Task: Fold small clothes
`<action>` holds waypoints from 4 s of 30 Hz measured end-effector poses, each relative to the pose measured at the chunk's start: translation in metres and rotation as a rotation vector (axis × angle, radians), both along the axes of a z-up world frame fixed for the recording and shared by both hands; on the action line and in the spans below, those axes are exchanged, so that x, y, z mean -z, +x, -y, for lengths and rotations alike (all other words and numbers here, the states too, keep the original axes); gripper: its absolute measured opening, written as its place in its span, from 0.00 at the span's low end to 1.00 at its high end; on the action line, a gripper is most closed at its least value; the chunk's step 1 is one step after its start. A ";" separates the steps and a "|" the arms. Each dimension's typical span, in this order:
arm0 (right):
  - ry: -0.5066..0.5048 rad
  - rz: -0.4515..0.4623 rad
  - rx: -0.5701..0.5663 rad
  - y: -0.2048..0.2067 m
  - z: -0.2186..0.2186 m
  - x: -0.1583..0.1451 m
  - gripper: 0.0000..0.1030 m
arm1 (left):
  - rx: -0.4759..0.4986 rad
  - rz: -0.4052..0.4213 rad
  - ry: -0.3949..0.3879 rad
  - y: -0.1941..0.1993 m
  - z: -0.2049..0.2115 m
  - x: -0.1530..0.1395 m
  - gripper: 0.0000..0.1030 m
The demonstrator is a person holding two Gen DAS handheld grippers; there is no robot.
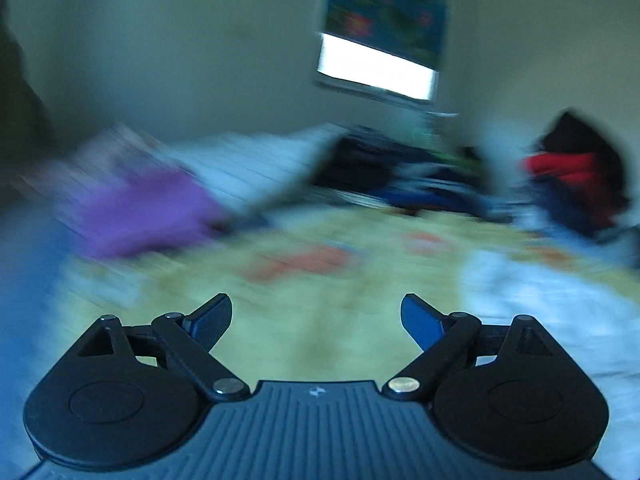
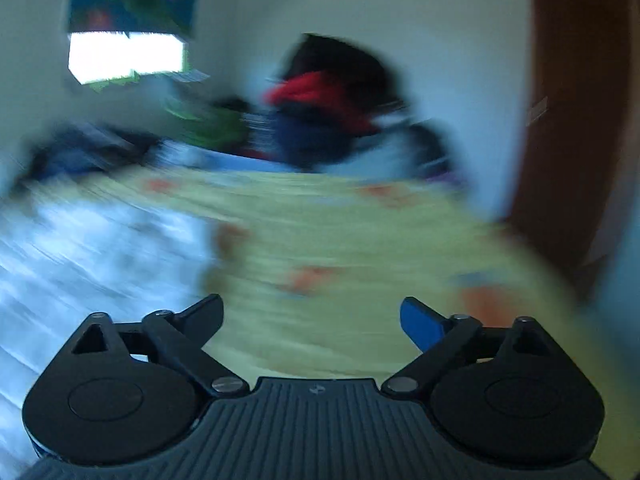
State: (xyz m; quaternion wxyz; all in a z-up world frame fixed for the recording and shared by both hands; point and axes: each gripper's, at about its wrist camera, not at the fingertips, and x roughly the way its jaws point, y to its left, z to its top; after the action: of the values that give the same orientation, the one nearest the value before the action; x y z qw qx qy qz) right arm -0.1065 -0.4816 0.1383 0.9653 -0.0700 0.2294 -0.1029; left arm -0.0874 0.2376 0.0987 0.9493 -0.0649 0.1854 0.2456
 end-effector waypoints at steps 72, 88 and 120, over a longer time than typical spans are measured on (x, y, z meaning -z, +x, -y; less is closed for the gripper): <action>1.346 -0.634 -0.375 0.006 -0.054 0.155 0.12 | 0.643 -0.480 -0.955 -0.025 0.056 0.067 0.05; 1.449 -0.393 -0.480 0.010 -0.011 0.091 0.12 | 0.715 -0.219 -0.963 0.015 0.030 -0.015 0.05; 1.623 -0.329 -0.206 0.389 -0.004 0.161 0.65 | 0.524 -0.073 -1.099 0.334 0.034 0.052 0.85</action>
State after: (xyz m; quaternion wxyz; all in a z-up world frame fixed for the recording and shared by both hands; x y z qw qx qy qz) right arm 0.2827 -0.4780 -0.0222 0.6745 0.6127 0.3630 0.1946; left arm 0.2467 0.2038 0.0471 0.7988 -0.4889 0.3272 -0.1258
